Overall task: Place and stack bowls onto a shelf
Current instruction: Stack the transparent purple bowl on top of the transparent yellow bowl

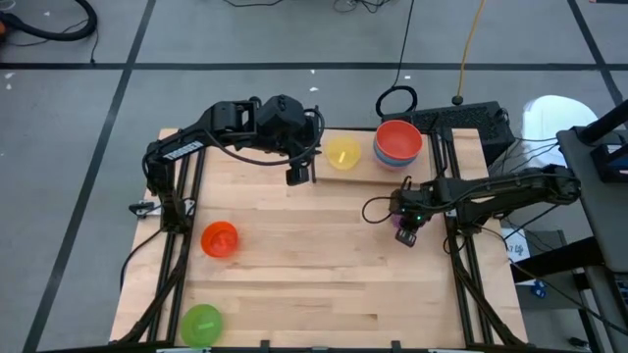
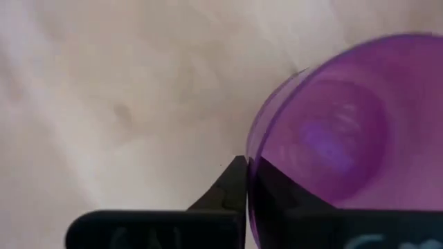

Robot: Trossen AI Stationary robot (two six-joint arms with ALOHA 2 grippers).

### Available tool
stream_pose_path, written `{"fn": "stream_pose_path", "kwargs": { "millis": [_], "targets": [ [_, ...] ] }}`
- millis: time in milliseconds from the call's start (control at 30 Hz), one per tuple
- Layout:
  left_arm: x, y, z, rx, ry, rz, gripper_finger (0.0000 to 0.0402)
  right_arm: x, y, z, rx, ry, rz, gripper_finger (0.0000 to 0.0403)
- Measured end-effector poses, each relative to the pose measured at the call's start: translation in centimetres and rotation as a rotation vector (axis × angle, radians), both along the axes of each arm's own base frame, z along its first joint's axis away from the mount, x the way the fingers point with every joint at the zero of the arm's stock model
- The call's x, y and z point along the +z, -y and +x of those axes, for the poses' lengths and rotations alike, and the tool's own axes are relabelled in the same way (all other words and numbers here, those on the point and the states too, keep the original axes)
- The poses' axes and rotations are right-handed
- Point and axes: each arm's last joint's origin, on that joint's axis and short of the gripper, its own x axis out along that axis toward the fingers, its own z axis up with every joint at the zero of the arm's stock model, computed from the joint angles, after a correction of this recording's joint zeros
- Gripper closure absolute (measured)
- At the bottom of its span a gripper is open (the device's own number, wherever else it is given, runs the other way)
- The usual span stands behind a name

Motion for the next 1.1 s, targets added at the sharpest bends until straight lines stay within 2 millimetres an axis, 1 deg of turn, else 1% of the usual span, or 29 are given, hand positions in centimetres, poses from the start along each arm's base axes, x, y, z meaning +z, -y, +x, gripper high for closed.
{"fn": "stream_pose_path", "kwargs": {
  "millis": [133, 200, 267, 433, 567, 700, 867, 1000, 1100],
  "targets": [
    [0.0, 0.0, 0.0, -0.013, -0.010, 0.020, 0.0323, 3.5, -1.2, 1.2, 0.134, 0.078, 0.037, 0.0403],
    [0.0, -0.1, 0.0, -0.011, -0.011, 0.021, 0.0323, 5.5, -1.7, 1.9, 0.183, 0.149, 0.013, 0.0403],
    [0.0, -0.2, -0.1, -0.013, -0.012, 0.025, 0.0323, 7.5, -1.8, 2.5, 0.192, 0.219, -0.043, 0.0403],
    [0.0, -0.2, -0.1, -0.013, -0.012, 0.028, 0.0323, 11.8, -0.8, 3.9, 0.193, 0.351, -0.214, 0.0403],
    [0.0, -0.2, -0.1, -0.013, -0.013, 0.027, 0.0323, 14.4, 0.8, 5.3, 0.193, 0.394, -0.358, 0.0403],
    [0.0, -0.2, -0.1, -0.013, -0.013, 0.027, 0.0323, 15.8, 3.0, 6.8, 0.199, 0.390, -0.456, 0.0403],
    [0.0, -0.2, -0.1, -0.012, -0.014, 0.027, 0.0323, 17.0, 6.3, 8.9, 0.191, 0.418, -0.551, 0.0403],
    [0.0, -0.2, -0.1, -0.015, -0.016, 0.032, 0.0323, 16.7, 9.1, 10.7, 0.218, 0.479, -0.522, 0.0403],
    [-0.1, -0.3, -0.1, 0.006, -0.026, 0.054, 0.0323, 15.6, 11.0, 11.8, 0.237, 0.497, -0.484, 0.0403]
  ]
}}
